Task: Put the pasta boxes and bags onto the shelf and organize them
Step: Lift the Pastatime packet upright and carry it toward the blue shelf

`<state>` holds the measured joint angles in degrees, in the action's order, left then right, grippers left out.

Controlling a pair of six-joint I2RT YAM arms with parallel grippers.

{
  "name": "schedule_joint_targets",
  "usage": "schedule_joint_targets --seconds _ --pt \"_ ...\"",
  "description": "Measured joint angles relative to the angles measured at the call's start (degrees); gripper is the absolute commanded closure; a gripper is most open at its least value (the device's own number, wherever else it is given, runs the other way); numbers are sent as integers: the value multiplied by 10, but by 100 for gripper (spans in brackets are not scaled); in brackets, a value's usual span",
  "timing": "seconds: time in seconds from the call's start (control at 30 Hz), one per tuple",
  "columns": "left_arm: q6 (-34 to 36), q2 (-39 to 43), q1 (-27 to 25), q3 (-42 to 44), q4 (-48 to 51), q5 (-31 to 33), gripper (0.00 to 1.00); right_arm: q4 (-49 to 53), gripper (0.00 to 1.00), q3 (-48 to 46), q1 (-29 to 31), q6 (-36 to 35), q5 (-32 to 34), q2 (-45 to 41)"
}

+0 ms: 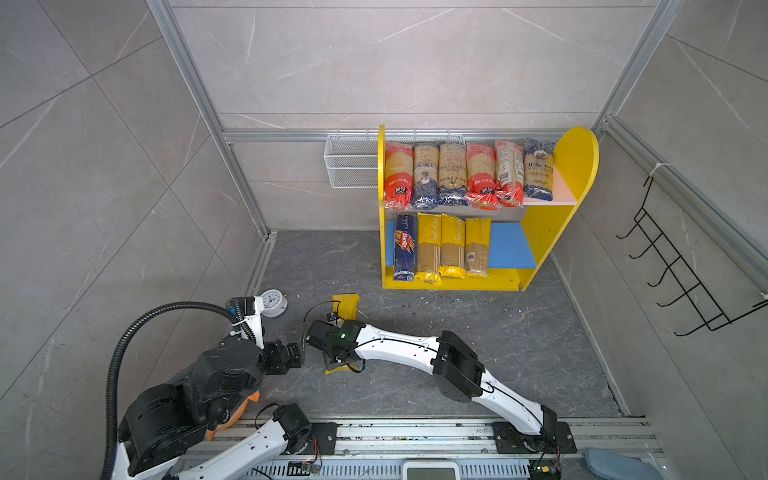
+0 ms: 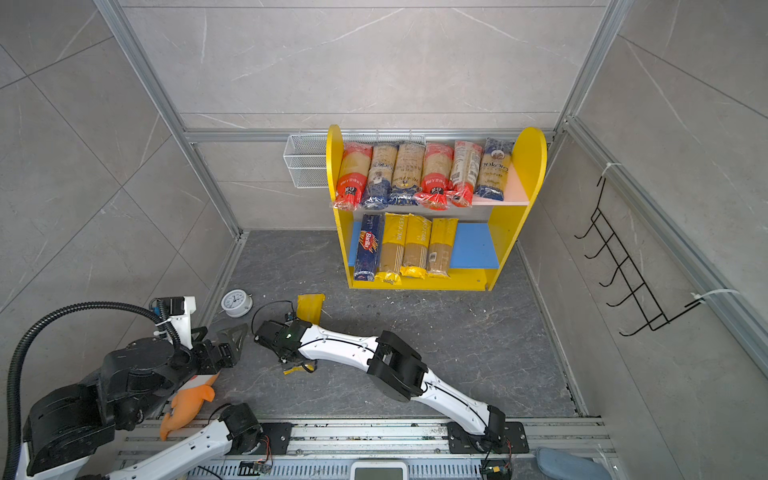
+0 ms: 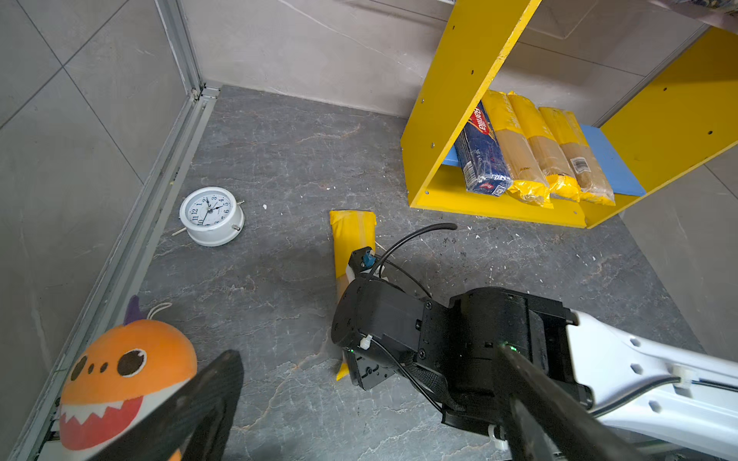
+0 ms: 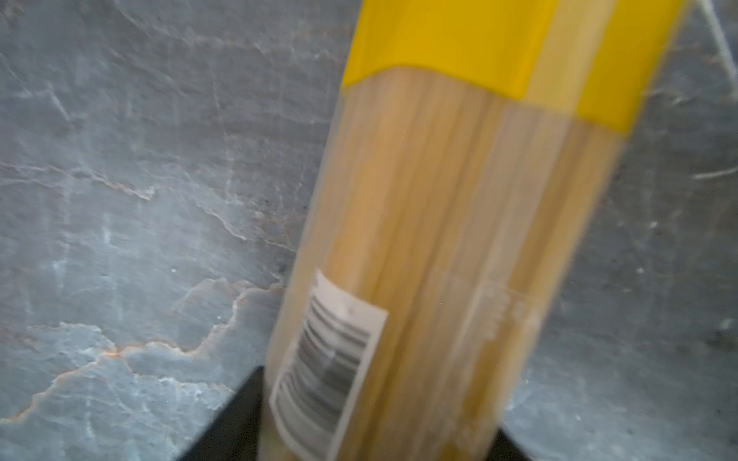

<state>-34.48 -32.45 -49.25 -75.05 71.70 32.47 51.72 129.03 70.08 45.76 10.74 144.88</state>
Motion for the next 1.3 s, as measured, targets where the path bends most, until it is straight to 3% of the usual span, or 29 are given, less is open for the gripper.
schedule_joint_targets --seconds 0.1,0.17,0.4,0.8,1.03,1.3 --pt "2 -5 0 0 -3 0 0 -38 81 -47 -5 -9 -12 -31" --pt "5 -7 0 0 -7 -2 0 -71 100 -93 -9 -14 -22 -57" --pt "19 -20 0 8 -43 -21 0 -151 100 -289 -11 -36 -61 -177" --pt "50 -115 0 37 -157 -78 0 -122 100 -527 -24 -51 -87 -459" --pt "75 -225 0 37 -255 -132 0 -79 100 -608 -94 -51 -41 -654" --pt "91 -363 0 9 -332 -189 0 10 100 -635 -148 -71 -19 -790"
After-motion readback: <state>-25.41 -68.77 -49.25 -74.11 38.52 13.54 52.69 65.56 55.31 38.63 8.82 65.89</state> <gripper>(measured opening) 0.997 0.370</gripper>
